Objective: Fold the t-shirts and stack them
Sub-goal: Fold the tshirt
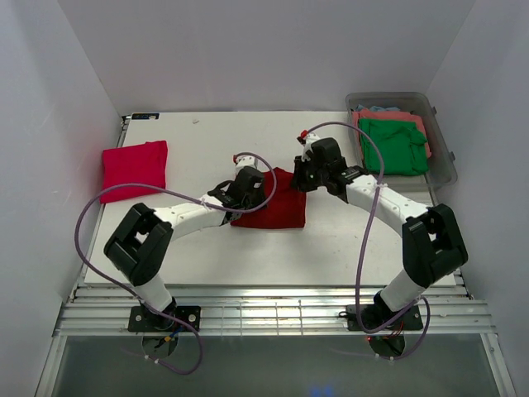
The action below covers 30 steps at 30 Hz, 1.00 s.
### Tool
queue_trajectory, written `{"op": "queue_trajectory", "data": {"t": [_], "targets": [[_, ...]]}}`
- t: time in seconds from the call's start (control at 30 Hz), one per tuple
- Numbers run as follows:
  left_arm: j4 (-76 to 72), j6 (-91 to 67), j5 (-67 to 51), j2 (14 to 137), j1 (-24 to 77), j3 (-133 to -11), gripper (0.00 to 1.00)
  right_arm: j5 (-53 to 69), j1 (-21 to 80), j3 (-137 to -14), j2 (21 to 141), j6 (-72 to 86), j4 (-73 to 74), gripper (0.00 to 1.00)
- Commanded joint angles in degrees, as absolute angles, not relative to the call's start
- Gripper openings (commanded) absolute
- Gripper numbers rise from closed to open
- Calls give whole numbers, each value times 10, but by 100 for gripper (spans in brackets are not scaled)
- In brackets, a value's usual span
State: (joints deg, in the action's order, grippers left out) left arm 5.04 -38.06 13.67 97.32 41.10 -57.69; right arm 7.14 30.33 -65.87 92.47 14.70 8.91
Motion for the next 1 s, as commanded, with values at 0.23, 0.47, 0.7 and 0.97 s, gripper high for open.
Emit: {"op": "queue_trajectory", "data": {"t": [0.23, 0.47, 0.7, 0.97], "targets": [[113, -340, 109, 862, 346, -557, 89, 122, 308, -577, 918, 187, 40, 8], [36, -305, -126, 874, 199, -495, 98, 66, 308, -562, 988, 200, 67, 8], [-13, -283, -246, 954, 140, -507, 98, 41, 310, -569, 1007, 196, 81, 8], [-41, -282, -337, 1053, 126, -521, 98, 34, 312, -599, 1022, 185, 102, 8]]}}
